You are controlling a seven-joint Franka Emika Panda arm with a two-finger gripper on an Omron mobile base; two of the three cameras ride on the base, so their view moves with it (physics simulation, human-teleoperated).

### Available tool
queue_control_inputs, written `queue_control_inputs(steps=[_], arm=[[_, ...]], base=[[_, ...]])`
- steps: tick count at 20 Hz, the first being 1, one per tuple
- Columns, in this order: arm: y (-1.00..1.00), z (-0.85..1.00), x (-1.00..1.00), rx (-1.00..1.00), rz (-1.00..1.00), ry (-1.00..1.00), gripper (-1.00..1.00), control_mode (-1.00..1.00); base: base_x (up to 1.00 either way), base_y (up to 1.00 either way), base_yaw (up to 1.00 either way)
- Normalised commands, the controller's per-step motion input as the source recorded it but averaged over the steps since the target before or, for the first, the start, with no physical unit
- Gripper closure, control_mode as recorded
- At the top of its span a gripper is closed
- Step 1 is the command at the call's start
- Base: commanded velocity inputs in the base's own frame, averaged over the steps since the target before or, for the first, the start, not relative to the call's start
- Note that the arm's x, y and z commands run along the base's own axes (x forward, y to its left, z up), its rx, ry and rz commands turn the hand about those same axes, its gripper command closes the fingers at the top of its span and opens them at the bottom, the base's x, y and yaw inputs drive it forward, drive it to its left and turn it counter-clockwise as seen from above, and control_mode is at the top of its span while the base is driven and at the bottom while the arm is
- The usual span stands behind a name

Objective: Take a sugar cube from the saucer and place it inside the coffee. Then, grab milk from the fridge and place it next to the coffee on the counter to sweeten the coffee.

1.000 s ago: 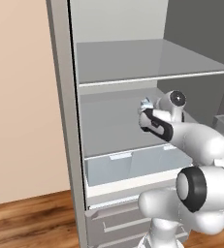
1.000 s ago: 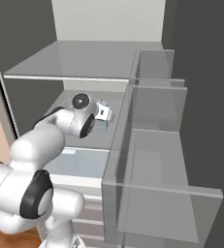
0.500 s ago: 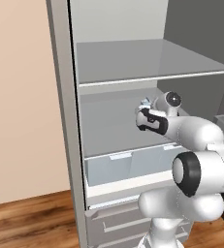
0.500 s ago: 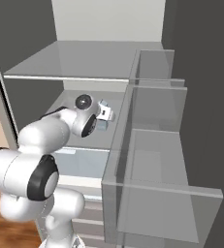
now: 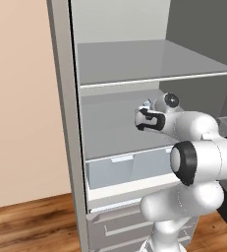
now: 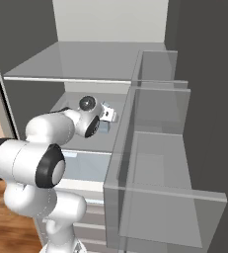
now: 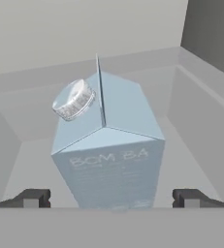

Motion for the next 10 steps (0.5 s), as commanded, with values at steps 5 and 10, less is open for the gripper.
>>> queue_control_inputs(steps=[5, 10], arm=[[0.0, -0.03, 0.16, 0.0, 0.0, 0.0, -1.0, -1.0], [0.0, -0.05, 0.22, 0.0, 0.0, 0.0, -1.0, -1.0]], base=[[0.0, 0.0, 0.0], [0.0, 0.0, 0.0]])
